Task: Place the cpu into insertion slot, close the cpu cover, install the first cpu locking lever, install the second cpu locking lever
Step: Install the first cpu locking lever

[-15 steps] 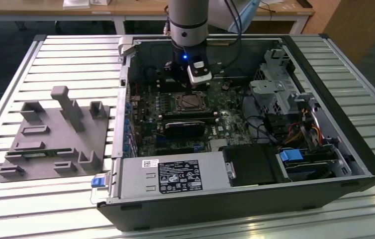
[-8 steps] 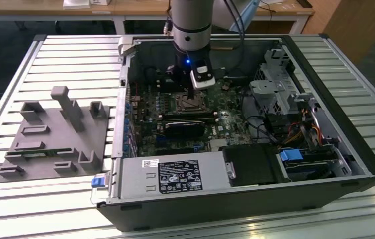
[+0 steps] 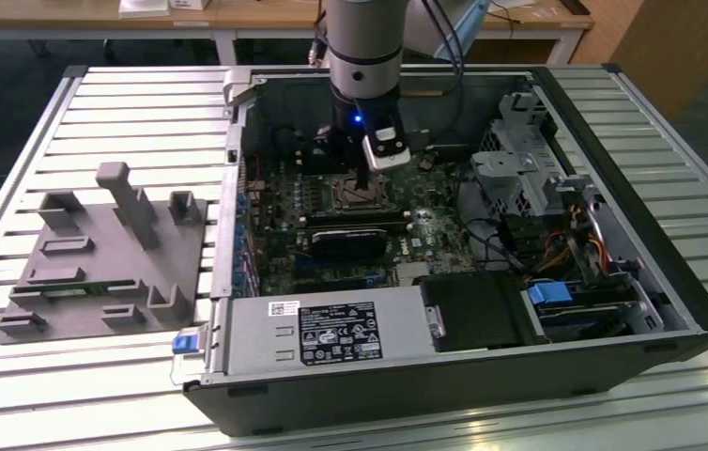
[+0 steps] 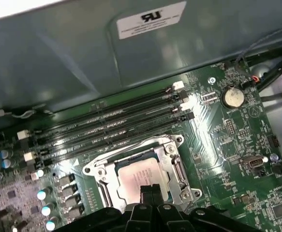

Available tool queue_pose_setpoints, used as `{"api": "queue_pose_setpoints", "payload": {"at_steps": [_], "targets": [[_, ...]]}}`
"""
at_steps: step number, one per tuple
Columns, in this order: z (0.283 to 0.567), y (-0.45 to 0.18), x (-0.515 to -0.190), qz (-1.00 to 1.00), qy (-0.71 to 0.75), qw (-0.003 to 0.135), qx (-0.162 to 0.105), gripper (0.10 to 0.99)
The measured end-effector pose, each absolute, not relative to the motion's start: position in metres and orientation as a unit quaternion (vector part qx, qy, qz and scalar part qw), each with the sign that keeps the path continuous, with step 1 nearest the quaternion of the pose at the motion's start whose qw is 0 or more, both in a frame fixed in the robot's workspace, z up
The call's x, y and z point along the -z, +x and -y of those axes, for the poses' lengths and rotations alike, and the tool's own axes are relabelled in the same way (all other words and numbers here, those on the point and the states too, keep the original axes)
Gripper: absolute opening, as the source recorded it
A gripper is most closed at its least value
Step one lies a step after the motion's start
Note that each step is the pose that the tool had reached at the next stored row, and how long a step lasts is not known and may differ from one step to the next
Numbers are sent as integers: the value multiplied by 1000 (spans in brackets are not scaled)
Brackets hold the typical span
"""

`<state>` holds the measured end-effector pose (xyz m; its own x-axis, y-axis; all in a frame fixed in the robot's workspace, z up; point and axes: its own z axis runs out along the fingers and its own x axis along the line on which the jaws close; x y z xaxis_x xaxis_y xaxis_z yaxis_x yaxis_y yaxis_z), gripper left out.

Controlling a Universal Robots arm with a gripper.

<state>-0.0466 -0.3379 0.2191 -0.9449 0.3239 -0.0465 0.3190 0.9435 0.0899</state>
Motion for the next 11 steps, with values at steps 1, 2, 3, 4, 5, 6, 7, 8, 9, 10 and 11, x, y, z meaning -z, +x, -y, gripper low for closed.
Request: {"api": "queue_pose_setpoints", "payload": {"at_steps": [1,2,3,4,5,6,7,8,9,10,11], "targets": [[338,-47,-219,-986,158,30,-39,102],[338,-47,-219,-987,154,31,-37,102],[338,-47,-219,-988,150,31,-35,102],[338,-47,-220,-988,148,31,-34,102],[338,-47,-220,-988,146,31,-33,102],[338,-47,-222,-988,146,31,-32,102],[338,-47,-223,-988,145,31,-31,102],[338,-47,-225,-988,145,31,-31,102],[338,-47,-227,-988,145,31,-30,102],[338,-47,-229,-988,145,31,-30,102],[338,-47,-230,-988,145,31,-30,102]]}}
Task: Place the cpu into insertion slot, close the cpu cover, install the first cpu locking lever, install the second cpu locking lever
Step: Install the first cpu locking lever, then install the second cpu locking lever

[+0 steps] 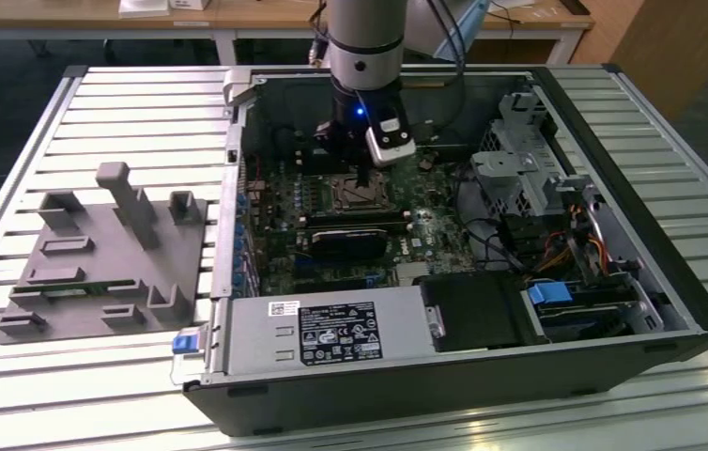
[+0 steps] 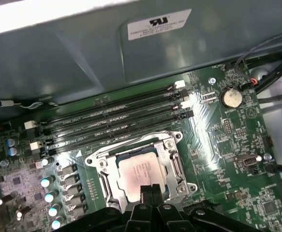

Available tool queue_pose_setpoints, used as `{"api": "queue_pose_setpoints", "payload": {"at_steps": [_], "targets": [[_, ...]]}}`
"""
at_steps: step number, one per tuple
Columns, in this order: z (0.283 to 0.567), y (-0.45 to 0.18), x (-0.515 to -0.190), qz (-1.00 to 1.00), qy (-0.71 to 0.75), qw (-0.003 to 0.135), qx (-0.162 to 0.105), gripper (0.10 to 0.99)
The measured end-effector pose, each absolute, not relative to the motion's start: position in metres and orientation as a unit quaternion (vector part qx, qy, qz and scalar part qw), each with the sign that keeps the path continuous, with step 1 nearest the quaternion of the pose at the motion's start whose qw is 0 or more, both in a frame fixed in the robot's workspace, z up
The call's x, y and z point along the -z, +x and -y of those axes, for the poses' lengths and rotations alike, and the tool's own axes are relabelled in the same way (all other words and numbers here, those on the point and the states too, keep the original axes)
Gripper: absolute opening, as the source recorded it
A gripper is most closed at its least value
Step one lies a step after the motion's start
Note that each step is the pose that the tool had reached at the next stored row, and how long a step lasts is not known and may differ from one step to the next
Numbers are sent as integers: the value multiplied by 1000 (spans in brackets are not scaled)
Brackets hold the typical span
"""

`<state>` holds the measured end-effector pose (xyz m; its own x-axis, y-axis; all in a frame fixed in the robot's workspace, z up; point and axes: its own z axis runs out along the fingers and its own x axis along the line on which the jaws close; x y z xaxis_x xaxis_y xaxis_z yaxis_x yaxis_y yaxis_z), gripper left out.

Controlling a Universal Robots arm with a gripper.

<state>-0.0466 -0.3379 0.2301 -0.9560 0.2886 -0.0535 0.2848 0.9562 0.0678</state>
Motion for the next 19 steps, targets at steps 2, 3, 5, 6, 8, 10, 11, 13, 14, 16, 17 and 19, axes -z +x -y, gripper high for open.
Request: {"api": "queue_pose_setpoints", "payload": {"at_steps": [2,3,5,6,8,10,11,13,14,16,17,19], "targets": [[338,-47,-233,-989,145,32,-28,102],[338,-47,-235,-989,145,32,-28,102],[338,-47,-237,-989,145,32,-26,102],[338,-47,-238,-989,145,32,-25,102],[338,-47,-238,-989,145,32,-25,102],[338,-47,-238,-989,145,32,-24,102],[338,-47,-238,-989,145,32,-24,102],[338,-47,-238,-989,145,32,-24,102],[338,-47,-238,-989,145,32,-24,102],[338,-47,-238,-989,145,32,-24,102],[338,-47,-238,-989,145,32,-24,102],[339,-47,-238,-989,145,32,-23,102]]}}
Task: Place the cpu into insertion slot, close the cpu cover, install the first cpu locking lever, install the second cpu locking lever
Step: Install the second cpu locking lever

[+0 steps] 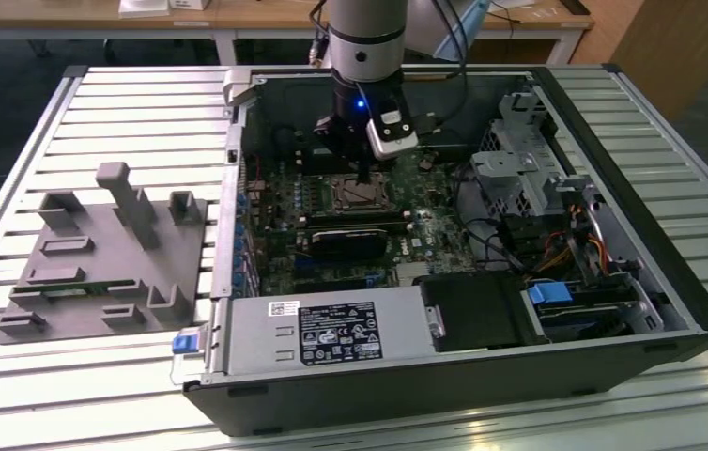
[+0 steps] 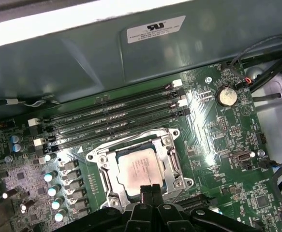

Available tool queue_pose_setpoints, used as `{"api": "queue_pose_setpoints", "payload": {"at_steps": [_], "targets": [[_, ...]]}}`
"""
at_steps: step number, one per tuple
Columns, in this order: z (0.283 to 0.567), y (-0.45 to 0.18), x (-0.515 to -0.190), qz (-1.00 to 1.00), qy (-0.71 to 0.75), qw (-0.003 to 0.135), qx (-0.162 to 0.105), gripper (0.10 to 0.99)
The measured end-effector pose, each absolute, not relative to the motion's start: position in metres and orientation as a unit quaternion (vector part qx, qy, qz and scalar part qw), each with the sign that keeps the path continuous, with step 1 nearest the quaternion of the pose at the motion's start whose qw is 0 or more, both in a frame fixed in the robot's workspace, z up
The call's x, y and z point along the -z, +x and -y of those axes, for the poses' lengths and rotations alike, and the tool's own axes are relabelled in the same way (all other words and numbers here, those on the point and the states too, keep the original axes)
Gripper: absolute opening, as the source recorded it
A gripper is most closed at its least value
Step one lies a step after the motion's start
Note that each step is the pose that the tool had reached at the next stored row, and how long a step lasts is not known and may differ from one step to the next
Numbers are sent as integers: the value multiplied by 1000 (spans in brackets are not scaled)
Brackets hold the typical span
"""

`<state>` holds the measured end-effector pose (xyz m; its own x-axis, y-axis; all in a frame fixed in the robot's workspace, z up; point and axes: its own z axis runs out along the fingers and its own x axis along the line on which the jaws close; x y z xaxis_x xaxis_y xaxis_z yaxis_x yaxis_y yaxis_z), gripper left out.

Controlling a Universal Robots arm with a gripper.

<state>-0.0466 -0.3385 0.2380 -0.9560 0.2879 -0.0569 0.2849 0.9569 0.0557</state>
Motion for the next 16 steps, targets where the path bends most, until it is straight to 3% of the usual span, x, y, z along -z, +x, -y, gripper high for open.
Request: {"api": "queue_pose_setpoints", "payload": {"at_steps": [16], "targets": [[367,-47,-238,-989,145,32,-24,102]]}}
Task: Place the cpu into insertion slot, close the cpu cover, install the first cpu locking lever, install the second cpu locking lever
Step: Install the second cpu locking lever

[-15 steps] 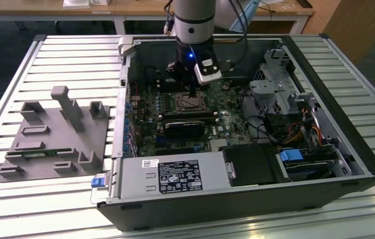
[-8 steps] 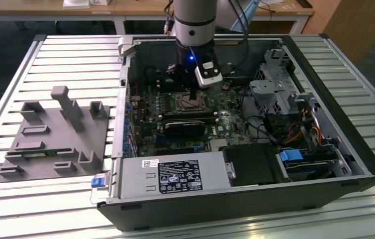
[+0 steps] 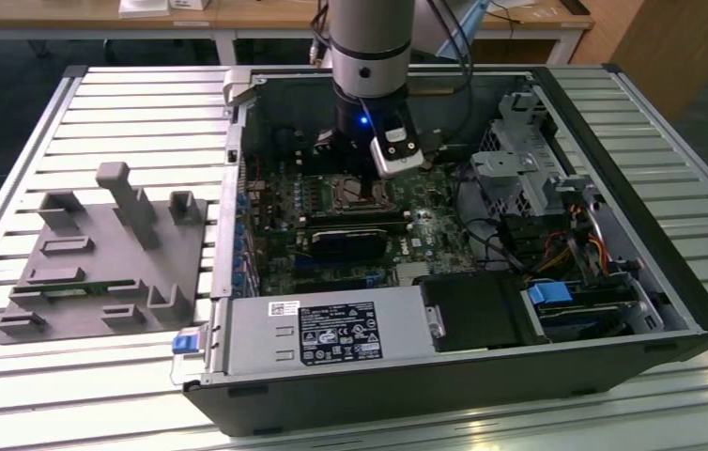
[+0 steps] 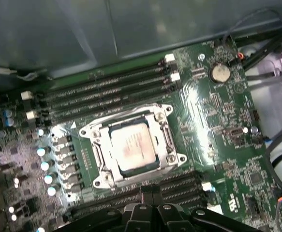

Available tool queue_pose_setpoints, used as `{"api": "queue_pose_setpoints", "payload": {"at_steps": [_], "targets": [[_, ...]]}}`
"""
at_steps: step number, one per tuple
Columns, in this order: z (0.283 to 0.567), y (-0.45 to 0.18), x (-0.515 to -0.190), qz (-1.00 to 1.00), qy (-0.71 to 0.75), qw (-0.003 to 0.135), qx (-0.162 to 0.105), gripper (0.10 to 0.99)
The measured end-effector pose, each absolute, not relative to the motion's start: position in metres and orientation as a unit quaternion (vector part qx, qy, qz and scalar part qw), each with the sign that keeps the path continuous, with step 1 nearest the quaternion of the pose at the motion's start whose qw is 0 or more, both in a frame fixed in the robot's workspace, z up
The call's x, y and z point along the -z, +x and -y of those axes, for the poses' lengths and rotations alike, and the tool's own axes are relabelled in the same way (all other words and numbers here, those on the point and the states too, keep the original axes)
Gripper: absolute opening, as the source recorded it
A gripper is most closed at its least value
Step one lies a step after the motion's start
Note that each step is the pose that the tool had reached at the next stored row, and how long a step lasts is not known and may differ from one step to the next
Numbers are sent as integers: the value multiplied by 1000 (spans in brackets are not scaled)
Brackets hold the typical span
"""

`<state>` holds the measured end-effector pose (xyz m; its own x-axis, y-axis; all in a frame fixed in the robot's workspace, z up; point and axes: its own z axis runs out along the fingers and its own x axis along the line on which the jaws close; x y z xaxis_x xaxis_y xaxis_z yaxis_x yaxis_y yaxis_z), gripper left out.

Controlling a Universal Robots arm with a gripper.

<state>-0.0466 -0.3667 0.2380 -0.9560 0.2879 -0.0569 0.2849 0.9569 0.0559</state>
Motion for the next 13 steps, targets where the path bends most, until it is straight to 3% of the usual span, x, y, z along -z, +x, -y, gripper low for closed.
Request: {"api": "queue_pose_setpoints", "payload": {"at_steps": [13], "targets": [[370,-50,-230,-993,112,31,-25,102]]}}
